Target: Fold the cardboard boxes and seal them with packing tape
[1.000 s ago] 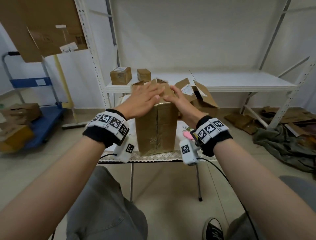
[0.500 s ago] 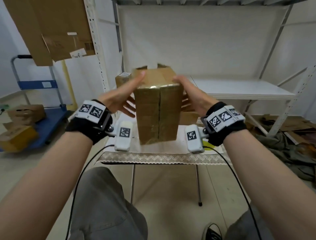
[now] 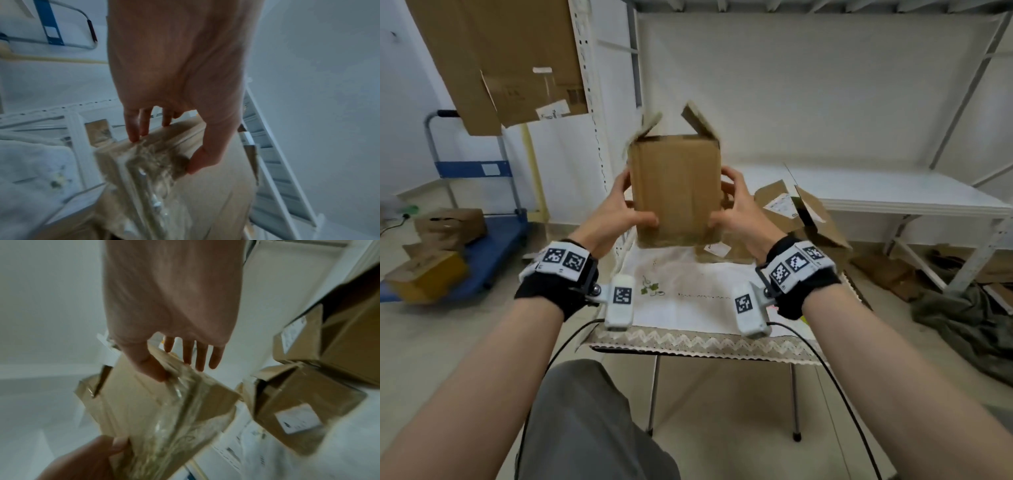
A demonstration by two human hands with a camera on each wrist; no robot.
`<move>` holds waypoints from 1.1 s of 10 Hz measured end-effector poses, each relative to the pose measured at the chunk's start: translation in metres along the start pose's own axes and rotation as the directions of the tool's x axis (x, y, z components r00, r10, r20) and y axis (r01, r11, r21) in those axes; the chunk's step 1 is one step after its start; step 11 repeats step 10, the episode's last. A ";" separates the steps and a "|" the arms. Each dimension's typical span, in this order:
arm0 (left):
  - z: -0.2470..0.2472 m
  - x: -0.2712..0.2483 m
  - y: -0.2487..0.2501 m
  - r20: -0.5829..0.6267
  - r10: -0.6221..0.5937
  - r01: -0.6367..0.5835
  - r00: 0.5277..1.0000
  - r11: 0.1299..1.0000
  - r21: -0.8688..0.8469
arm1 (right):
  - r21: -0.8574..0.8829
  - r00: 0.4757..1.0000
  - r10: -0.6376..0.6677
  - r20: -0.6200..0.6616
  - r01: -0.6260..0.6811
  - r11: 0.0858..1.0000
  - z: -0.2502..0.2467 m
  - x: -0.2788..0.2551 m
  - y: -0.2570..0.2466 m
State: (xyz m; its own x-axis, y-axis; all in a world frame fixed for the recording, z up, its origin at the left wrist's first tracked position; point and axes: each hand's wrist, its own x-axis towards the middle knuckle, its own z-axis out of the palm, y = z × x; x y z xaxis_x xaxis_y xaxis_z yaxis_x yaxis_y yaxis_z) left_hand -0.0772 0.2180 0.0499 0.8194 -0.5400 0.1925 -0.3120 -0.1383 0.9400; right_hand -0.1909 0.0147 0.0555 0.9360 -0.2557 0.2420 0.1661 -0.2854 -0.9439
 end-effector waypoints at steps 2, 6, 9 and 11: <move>-0.008 0.038 -0.054 -0.052 -0.027 0.026 0.998 1.000 -0.018 | 0.099 0.999 -0.013 0.041 0.009 0.995 0.022 0.042 0.043; 0.001 0.080 -0.127 -0.093 -0.159 0.165 0.983 0.984 0.063 | -0.279 0.978 0.199 -0.063 -0.208 0.937 0.053 0.100 0.120; 0.015 0.068 -0.157 -0.141 -0.250 0.262 0.958 0.962 0.076 | -0.291 0.960 0.185 -0.209 -0.242 0.925 0.046 0.084 0.118; 0.017 0.061 -0.158 -0.234 -0.267 0.268 0.935 0.963 -0.026 | -0.130 0.925 0.220 -0.308 -0.270 0.954 0.029 0.070 0.122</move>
